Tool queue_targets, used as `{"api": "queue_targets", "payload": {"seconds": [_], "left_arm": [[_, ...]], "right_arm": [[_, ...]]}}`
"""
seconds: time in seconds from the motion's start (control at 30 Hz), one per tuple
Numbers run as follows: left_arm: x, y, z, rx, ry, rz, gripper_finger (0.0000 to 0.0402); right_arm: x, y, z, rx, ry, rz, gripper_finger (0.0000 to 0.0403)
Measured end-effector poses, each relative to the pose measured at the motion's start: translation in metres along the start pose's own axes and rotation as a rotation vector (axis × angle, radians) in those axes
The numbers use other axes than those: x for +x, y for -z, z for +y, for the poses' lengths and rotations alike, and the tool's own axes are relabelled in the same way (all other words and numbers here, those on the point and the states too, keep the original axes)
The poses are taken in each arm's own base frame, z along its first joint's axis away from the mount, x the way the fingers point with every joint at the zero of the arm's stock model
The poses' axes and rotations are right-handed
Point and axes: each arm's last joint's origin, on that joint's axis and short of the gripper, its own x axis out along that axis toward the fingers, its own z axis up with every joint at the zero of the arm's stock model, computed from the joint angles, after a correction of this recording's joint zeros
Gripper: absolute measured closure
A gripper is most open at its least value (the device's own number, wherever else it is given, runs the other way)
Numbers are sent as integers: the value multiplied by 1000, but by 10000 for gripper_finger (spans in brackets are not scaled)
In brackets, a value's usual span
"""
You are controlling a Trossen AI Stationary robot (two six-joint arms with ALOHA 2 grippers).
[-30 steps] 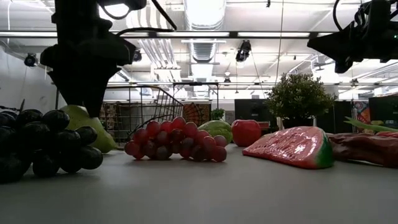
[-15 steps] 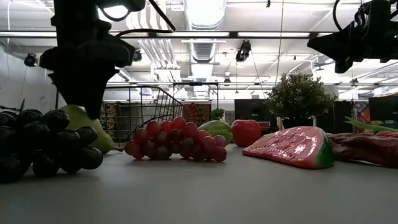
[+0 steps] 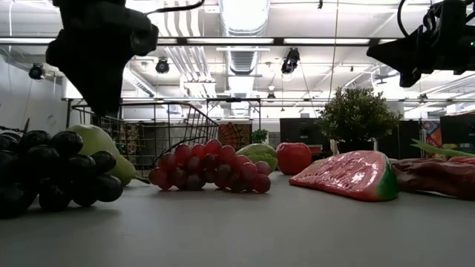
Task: Build produce basket
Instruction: Put the pear into the wire basket
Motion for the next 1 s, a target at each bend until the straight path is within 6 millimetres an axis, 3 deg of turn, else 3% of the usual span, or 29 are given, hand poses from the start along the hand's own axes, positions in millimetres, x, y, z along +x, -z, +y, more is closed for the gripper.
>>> {"api": "queue_targets", "payload": {"seconds": [0.2,0.47,0.6,1.0], "left_arm": [[-1,-4,-15,101,170,-2,214],[2,-1,-10,232,122,13,90],[12,3,-7,375,86,25,48],[43,16,15,413,-10,52,36]], "right_arm": [[0,0,0,-1,0,2,385],[0,0,0,-1,0,2,385],[0,0,0,-1,0,2,385],[0,5,0,19,0,48,385]]}}
